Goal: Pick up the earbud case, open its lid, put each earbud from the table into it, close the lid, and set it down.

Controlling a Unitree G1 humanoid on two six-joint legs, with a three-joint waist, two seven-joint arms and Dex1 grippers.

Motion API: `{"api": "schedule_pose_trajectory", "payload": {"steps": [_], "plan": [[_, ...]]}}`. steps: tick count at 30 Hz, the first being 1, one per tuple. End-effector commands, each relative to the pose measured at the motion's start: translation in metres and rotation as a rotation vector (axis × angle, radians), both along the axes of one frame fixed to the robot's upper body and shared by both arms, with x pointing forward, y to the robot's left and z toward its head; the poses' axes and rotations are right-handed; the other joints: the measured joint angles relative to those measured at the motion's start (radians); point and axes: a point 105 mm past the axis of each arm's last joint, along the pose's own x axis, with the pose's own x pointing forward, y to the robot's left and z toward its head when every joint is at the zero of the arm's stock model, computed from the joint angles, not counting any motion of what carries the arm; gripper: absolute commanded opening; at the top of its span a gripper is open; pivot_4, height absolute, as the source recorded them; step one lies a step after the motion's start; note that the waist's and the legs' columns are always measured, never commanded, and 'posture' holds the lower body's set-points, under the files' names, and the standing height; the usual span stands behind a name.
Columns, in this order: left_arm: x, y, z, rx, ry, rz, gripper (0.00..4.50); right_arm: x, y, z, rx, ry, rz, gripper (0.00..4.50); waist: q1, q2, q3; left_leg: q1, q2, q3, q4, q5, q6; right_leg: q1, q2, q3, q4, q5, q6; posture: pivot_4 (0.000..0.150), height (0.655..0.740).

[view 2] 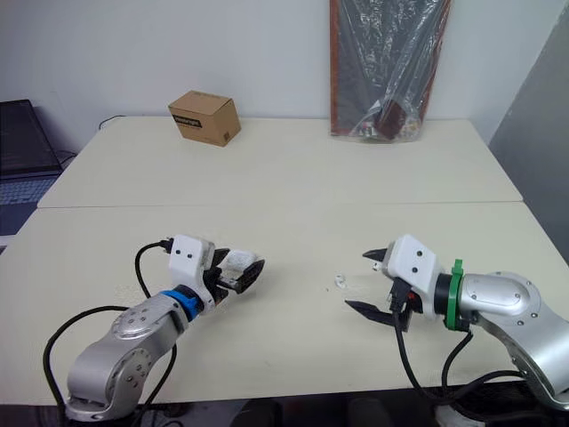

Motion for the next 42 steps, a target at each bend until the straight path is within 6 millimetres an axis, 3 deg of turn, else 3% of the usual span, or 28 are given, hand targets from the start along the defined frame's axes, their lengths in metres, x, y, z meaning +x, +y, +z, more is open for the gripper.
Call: {"api": "schedule_pose_trajectory", "payload": {"steps": [1,15,29,32,36,42], "plan": [[0.004,0.004,0.002,0.016,-0.011,0.05,4.48,-0.001,0.005,0.01,0.025,-0.032,0.03,4.5,0.0,0.0,0.0,0.0,0.0,0.0,0.0,0.0,0.0,0.0,0.0,0.0,0.0,0.0,0.0,0.15,0.74],[0.021,-0.004,-0.027,0.056,0.111,0.063,4.48,-0.003,0.012,0.007,0.025,-0.016,0.056,4.5,0.002,0.0,0.0,0.0,-0.001,0.0,0.001,0.0,0.0,0.0,0.0,0.0,0.0,0.0,0.0,0.15,0.74],[0.018,0.002,-0.03,0.114,0.141,0.035,4.48,-0.004,0.013,0.001,0.041,-0.006,0.052,4.5,0.001,0.0,0.0,0.001,0.0,0.0,0.0,0.0,0.0,0.0,0.0,0.0,0.001,0.0,0.0,0.15,0.74],[0.019,0.003,-0.029,0.115,0.143,0.023,3.88,-0.004,0.012,0.001,0.043,-0.006,0.05,4.5,0.0,0.0,0.0,0.001,0.0,0.0,0.0,0.0,0.0,0.0,0.0,0.0,0.001,0.0,0.0,0.15,0.74],[0.02,0.004,-0.028,0.121,0.14,0.02,2.74,-0.004,0.012,0.0,0.043,-0.004,0.045,4.5,0.001,0.0,0.0,0.001,-0.001,0.0,0.0,0.0,0.0,0.0,0.0,0.0,0.001,0.0,0.0,0.15,0.74],[0.021,0.002,-0.028,0.125,0.136,0.007,2.74,-0.004,0.014,-0.001,0.048,-0.003,0.042,4.5,0.001,0.0,0.0,0.001,-0.001,0.0,0.0,0.0,0.0,0.0,0.0,0.0,0.001,0.0,0.0,0.15,0.74]]}}
